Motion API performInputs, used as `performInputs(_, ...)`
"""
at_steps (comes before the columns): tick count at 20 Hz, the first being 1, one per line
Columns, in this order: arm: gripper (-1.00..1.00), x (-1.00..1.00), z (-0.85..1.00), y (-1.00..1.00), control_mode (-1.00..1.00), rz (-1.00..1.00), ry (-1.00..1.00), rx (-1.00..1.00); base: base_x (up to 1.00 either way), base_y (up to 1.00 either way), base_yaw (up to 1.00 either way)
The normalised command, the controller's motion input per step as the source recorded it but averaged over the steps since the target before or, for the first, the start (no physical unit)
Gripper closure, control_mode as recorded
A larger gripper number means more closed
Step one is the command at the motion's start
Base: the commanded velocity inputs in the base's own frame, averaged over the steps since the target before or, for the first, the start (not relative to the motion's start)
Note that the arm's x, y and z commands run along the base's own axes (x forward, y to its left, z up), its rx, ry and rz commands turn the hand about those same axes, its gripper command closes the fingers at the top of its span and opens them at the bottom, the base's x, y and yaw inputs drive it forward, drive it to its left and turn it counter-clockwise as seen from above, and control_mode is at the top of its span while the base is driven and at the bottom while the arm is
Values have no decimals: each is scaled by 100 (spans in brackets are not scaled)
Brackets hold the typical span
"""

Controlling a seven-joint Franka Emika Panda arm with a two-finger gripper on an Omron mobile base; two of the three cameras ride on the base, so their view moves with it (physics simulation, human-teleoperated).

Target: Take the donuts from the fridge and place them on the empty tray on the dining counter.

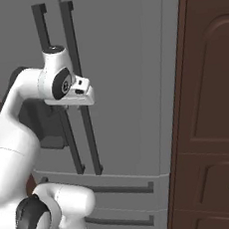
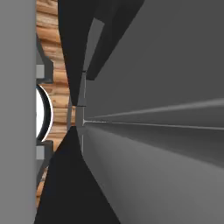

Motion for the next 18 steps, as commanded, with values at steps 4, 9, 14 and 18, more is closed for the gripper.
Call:
performInputs(4,-100,-64,-3,0,-100,0,-20,0,0,0,0)
performInputs(9,-100,-100,-13,0,-100,0,-43,-4,0,0,0)
performInputs(14,-100,-89,-33,2,-100,0,-54,-12,0,0,0)
performInputs(18,-100,-41,-16,0,100,0,-34,-3,-6,0,0)
